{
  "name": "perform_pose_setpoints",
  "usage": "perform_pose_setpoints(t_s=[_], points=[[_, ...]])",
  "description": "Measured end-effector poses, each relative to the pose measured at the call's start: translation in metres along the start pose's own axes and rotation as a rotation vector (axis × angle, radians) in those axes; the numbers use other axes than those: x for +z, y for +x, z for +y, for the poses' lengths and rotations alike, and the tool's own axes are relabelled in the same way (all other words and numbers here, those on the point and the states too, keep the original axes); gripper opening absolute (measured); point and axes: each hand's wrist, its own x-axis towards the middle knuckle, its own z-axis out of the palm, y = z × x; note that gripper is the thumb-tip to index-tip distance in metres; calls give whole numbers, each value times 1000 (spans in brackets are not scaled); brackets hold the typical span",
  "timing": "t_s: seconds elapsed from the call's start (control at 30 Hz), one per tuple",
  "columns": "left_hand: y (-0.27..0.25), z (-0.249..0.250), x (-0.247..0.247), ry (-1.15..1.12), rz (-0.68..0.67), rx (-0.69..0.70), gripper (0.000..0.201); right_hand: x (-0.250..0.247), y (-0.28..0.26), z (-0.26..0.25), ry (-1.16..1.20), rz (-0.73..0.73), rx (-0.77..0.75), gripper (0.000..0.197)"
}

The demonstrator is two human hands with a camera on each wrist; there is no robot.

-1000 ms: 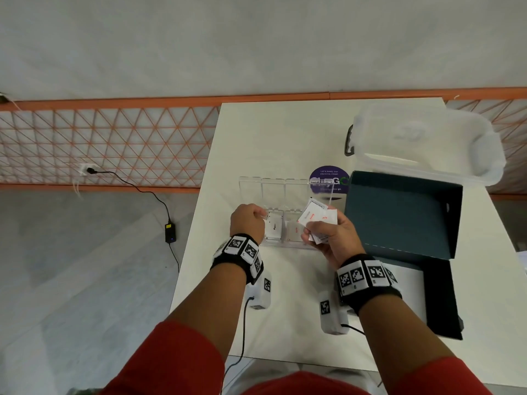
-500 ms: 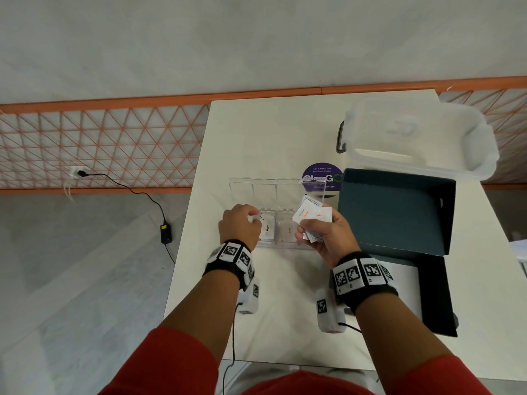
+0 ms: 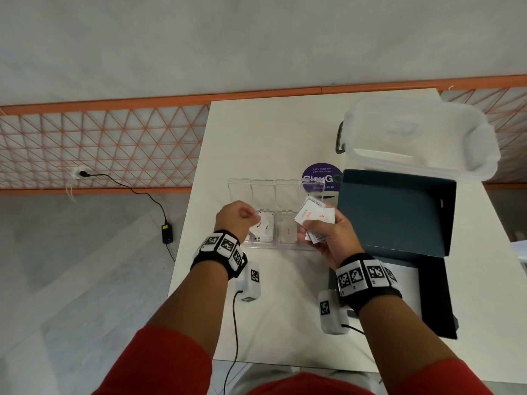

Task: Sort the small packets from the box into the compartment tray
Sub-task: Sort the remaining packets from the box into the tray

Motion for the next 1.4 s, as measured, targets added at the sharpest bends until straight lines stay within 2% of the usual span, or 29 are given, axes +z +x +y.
perform_pose_setpoints(t_s=[0.07, 0.13, 0.3, 0.37, 0.43, 0.53, 0.63, 0.73, 0.8, 0.87, 1.0, 1.2, 1.3, 1.4], points=[[-2, 0, 5, -65, 35, 23, 9, -1, 1, 1, -6, 2, 3, 42], [-3, 0, 14, -30, 54, 93, 9, -2, 1, 2, -5, 3, 5, 43], [-1, 0, 36, 513, -49, 269, 23, 0, 2, 4, 12, -25, -3, 42], [-2, -1, 39, 750, -20, 326, 27, -2, 2, 4, 4, -27, -4, 41], [-2, -4, 39, 872, -20, 343, 30, -3, 2, 4, 5, -19, 0, 42], [-3, -6, 40, 934, -67, 308, 31, -6, 2, 6, 11, -24, 1, 45], [-6, -1, 37, 859, -29, 316, 29, -7, 2, 7, 8, -34, 1, 46], [-10, 10, 28, 426, 15, 328, 19, -6, 3, 9, 6, -39, 7, 47], [-17, 22, 23, 105, -41, 341, 8, -4, 3, 11, 4, -42, 15, 46], [-24, 35, 20, -40, -151, 328, 14, -1, 3, 13, -9, -61, 13, 45], [-27, 46, 21, -4, -306, 273, 22, 8, 0, 15, -18, -83, 12, 43], [-27, 47, 14, 5, -399, 312, 17, 8, -5, 12, 9, -35, 7, 14], [-26, 49, 11, -14, -415, 297, 24, 6, -5, 11, -2, 22, 16, 10], [-22, 51, 7, 37, -413, 370, 25, 6, -3, 11, -14, 18, 36, 12]])
